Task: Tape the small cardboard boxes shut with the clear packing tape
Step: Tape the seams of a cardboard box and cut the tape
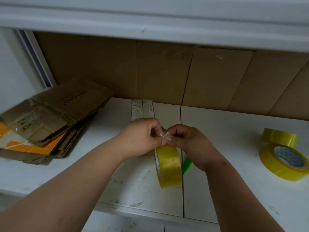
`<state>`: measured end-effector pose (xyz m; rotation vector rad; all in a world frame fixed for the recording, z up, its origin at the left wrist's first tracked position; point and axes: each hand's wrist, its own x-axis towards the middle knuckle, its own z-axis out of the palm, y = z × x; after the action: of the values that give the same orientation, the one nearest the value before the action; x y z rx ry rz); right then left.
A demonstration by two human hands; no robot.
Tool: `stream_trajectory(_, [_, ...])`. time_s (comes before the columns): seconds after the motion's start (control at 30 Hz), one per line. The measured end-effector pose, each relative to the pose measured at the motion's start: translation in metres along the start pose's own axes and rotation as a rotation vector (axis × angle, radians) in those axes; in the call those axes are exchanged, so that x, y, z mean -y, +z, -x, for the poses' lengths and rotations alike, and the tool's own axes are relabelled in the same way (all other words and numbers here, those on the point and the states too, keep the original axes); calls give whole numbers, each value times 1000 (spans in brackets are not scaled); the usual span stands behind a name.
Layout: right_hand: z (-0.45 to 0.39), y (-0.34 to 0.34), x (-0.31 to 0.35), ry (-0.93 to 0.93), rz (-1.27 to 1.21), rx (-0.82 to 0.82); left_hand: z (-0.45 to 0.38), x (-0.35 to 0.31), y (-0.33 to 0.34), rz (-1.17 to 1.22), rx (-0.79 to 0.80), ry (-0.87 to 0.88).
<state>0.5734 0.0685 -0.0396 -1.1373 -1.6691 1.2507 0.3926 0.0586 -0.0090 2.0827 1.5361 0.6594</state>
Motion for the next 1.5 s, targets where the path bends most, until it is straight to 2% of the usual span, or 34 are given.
stream_trajectory(0.17, [6,6,-1,17,82,-62,3,-2,3,-52,26,-46])
stream_trajectory(0.33, [16,13,-6,72,-20,-148,8,-2,6,-51,-142,-90])
stream_trajectory(0.43, [31,6,-17,127,-163,1,15,5,3,32,-275,-184])
stream_trajectory(0.53, [43,9,-25,70,-131,175,20,10,0,257,-373,-284])
stream_trajectory(0.77, [41,-10,-23,3,-198,191,37,10,-3,622,-412,-412])
stream_trajectory(0.87, [39,-21,-18,-4,-80,191,41,10,-12,709,-495,-452])
stream_trajectory(1.03, [34,-33,3,-22,122,149,45,15,-8,723,-612,-489])
stream_trajectory(1.2, [14,-49,19,51,426,25,45,22,-13,876,-705,-550])
stream_trajectory(1.5, [-29,-51,28,135,522,39,28,41,2,1034,-812,-718])
